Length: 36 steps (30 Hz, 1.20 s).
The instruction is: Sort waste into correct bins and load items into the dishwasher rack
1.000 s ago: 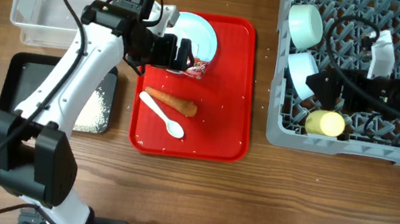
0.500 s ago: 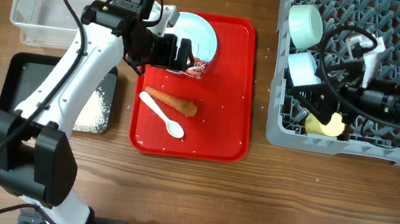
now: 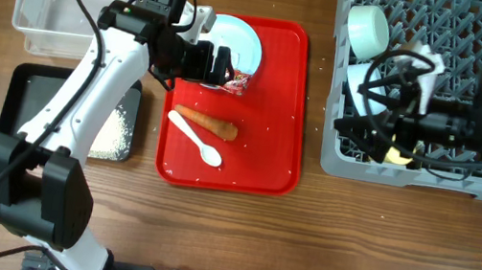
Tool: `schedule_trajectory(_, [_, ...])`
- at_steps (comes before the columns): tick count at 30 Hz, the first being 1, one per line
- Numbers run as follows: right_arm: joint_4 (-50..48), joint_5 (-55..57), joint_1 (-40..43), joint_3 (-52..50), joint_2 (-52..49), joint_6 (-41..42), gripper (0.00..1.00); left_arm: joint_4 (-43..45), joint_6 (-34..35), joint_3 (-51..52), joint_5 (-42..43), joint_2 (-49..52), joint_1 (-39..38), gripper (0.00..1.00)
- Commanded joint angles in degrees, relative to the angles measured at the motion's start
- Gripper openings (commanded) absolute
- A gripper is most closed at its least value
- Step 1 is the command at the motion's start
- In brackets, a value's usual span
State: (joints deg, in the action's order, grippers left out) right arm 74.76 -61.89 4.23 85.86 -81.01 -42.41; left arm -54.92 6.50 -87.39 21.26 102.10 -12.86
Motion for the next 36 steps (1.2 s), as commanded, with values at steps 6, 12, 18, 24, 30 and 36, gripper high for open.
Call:
schedule_trajectory(6, [-0.35, 2.34, -3.67, 1.11, 0.39, -0.31, 1.00, -0.44, -0.07, -0.68, 0.35, -0.61, -0.26, 1.00])
schedule_trajectory(12, [-5.64, 12.00, -3.69, 1.09, 0.35, 14.56, 1.00, -5.97, -1.81, -3.28, -1.79, -2.36, -0.26, 1.00])
schedule_trajectory(18, [-13.64, 18.16, -5.18, 1.07, 0.35, 31.08, 0.98, -10.38, -1.53, -9.46, -7.87, -9.11, -0.26, 1.00])
schedule_trajectory(24, [-18.93, 34.38, -13.25, 1.07, 0.33, 42.32, 0.97, -12.50, -1.09, -9.46, -12.57, -10.23, -1.66, 0.96])
schedule_trajectory(30, [-21.44, 38.36, -15.04, 1.05, -0.22, 45.66, 0.97, -11.15, 5.18, -9.44, -23.78, -10.23, -3.54, 0.98])
schedule_trajectory(36, [-21.49, 38.36, -15.65, 1.03, -4.00, 46.99, 0.96, -9.14, 7.50, -9.33, -24.39, -9.73, -3.54, 0.97])
